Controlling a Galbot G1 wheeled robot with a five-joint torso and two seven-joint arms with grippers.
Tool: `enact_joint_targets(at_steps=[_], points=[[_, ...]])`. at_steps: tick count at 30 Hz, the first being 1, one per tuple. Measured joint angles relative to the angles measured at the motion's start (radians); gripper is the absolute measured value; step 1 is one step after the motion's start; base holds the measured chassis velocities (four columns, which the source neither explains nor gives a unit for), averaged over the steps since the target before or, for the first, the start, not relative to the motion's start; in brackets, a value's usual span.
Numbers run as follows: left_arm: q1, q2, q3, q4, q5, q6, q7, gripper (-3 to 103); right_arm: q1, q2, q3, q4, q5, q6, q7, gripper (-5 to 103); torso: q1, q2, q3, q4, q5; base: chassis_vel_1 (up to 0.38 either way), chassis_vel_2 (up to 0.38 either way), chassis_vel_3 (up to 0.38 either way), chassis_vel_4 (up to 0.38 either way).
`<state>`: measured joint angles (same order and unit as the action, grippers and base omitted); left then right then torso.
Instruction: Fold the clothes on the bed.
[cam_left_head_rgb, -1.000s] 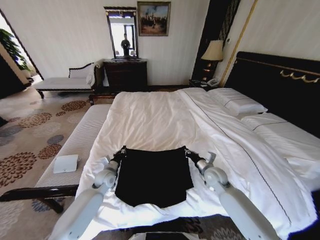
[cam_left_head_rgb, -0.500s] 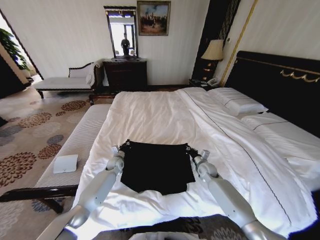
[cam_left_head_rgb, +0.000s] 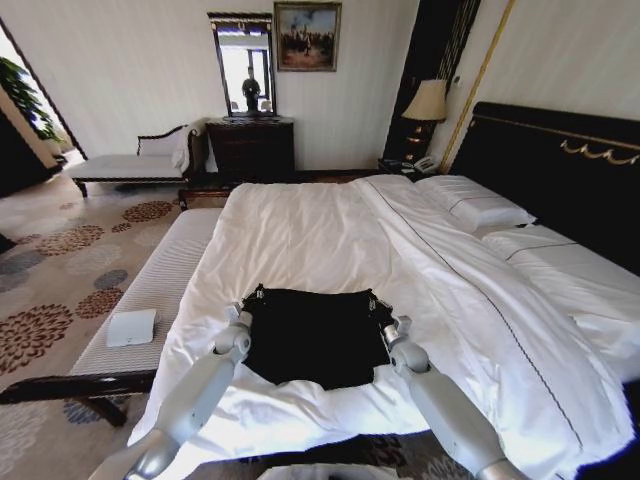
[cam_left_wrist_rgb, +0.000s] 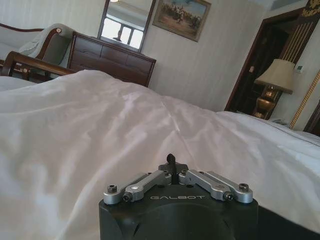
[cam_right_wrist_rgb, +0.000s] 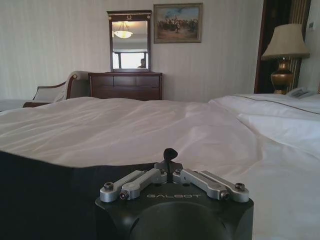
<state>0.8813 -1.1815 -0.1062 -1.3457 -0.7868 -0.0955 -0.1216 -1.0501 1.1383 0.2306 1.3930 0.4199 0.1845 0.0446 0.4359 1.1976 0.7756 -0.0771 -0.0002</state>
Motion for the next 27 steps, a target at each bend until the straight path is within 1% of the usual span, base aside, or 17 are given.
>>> enact_joint_targets(at_steps=[1,2,7,8,12,13,18,19,21,23,27], points=[[0.023,0.002,-0.012,-0.015,0.002,-0.007,0.004,2,-0.022,0.004,0.009,0.007,-0.022,0.016,-0.007,0,0.0,0.0,0.0,-0.0001,-0.0001,0.0,0.0,0.0,0.0],[0.023,0.002,-0.012,-0.015,0.002,-0.007,0.004,2,-0.022,0.004,0.009,0.007,-0.022,0.016,-0.007,0,0.0,0.0,0.0,-0.0001,-0.0001,0.0,0.0,0.0,0.0],[0.137,0.013,-0.049,-0.098,0.016,-0.024,0.025,2,-0.11,0.036,0.052,0.018,-0.157,0.102,-0.019,0,0.0,0.0,0.0,-0.0001,0.0001,0.0,0.0,0.0,0.0],[0.137,0.013,-0.049,-0.098,0.016,-0.024,0.025,2,-0.11,0.036,0.052,0.018,-0.157,0.102,-0.019,0,0.0,0.0,0.0,-0.0001,0.0001,0.0,0.0,0.0,0.0],[0.213,0.013,-0.073,-0.141,0.036,-0.042,0.04,2,-0.169,0.056,0.072,0.028,-0.226,0.156,-0.033,0,0.0,0.0,0.0,0.0,0.0001,0.0,0.0,0.0,0.0],[0.213,0.013,-0.073,-0.141,0.036,-0.042,0.04,2,-0.169,0.056,0.072,0.028,-0.226,0.156,-0.033,0,0.0,0.0,0.0,0.0,0.0001,0.0,0.0,0.0,0.0],[0.285,0.004,-0.093,-0.165,0.066,-0.066,0.051,2,-0.233,0.091,0.096,0.019,-0.32,0.253,-0.037,0,0.0,0.0,0.0,0.0,0.0002,0.0,0.0,0.0,0.0],[0.285,0.004,-0.093,-0.165,0.066,-0.066,0.051,2,-0.233,0.091,0.096,0.019,-0.32,0.253,-0.037,0,0.0,0.0,0.0,0.0,0.0002,0.0,0.0,0.0,0.0],[0.315,0.001,-0.102,-0.172,0.076,-0.075,0.053,2,-0.253,0.098,0.106,0.014,-0.353,0.292,-0.036,0,0.0,0.0,0.0,-0.0001,0.0001,0.0,0.0,0.0,0.0],[0.335,0.001,-0.109,-0.182,0.078,-0.08,0.054,2,-0.26,0.102,0.113,0.012,-0.37,0.314,-0.033,0,0.0,0.0,0.0,0.0,0.0001,0.0,0.0,0.0,0.0],[0.372,0.011,-0.128,-0.204,0.078,-0.085,0.056,2,-0.274,0.103,0.123,0.013,-0.381,0.336,-0.024,0,0.0,0.0,0.0,0.0,0.0001,0.0,0.0,0.0,0.0]])
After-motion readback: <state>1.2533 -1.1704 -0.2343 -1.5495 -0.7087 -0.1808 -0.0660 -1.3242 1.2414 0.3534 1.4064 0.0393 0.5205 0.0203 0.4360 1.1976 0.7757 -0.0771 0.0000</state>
